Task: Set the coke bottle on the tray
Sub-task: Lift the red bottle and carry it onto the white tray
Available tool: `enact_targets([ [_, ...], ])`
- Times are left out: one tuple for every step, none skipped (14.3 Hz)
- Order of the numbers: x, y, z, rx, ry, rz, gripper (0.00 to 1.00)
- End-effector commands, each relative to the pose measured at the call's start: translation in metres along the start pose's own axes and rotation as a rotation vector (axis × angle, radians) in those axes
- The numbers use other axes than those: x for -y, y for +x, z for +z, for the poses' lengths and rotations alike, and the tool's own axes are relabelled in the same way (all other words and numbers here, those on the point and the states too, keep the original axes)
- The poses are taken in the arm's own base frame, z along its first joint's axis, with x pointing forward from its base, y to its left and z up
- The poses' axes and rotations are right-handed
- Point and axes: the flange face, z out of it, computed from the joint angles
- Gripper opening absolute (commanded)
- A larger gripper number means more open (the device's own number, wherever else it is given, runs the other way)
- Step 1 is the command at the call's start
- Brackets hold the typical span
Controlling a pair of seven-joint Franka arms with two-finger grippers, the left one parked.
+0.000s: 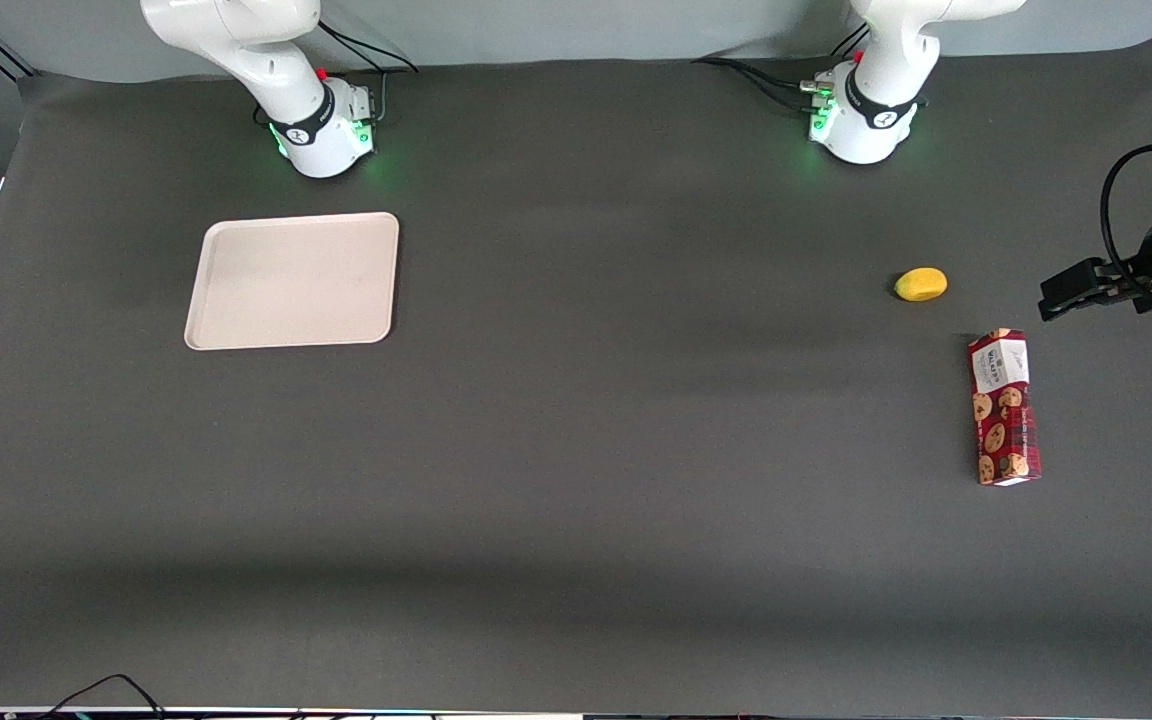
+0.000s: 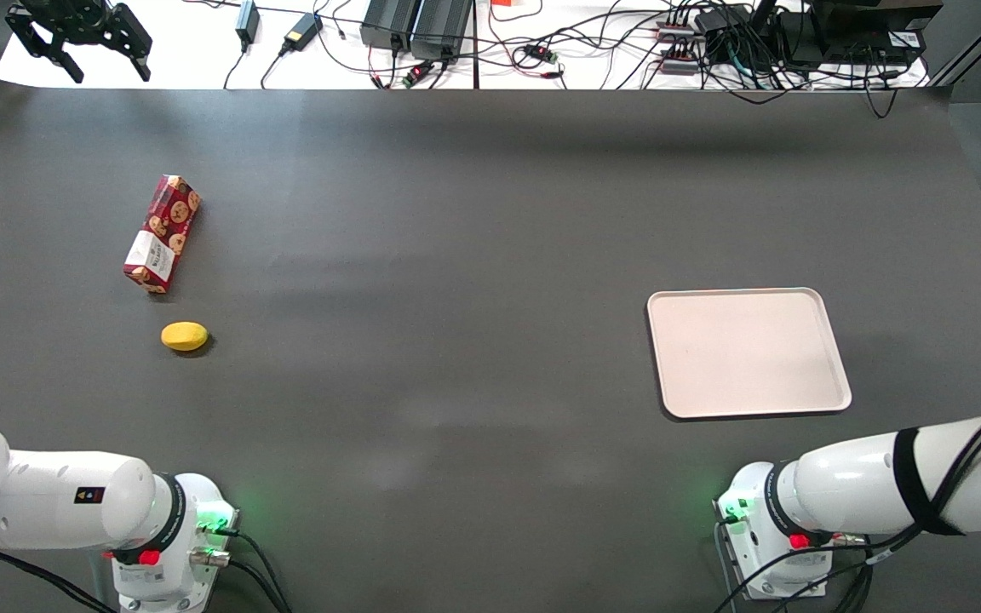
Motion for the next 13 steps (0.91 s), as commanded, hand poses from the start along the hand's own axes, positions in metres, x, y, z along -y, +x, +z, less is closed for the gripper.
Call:
enact_targets([
  [0.014,-0.019,0.033,0.015,0.042,0.003,0.00],
  [0.026,-0.026,0.048,0.005,0.070,0.027,0.00],
  [0.041,-0.034,0.063,-0.008,0.086,0.043,0.00],
  [0.059,-0.041,0.081,-0.017,0.091,0.052,0.00],
  [0.073,-0.050,0.099,-0.033,0.093,0.079,0.00],
  [0.083,-0.057,0.118,-0.045,0.092,0.109,0.00],
  [0.101,-0.060,0.134,-0.060,0.091,0.116,0.00],
  [0.119,-0.063,0.151,-0.072,0.092,0.123,0.00],
  [0.134,-0.066,0.167,-0.078,0.091,0.146,0.00],
  [0.149,-0.069,0.183,-0.081,0.079,0.148,0.00],
  [0.163,-0.071,0.195,-0.085,0.068,0.152,0.00],
  [0.171,-0.073,0.205,-0.090,0.067,0.167,0.00],
  [0.176,-0.074,0.216,-0.089,0.064,0.168,0.00],
])
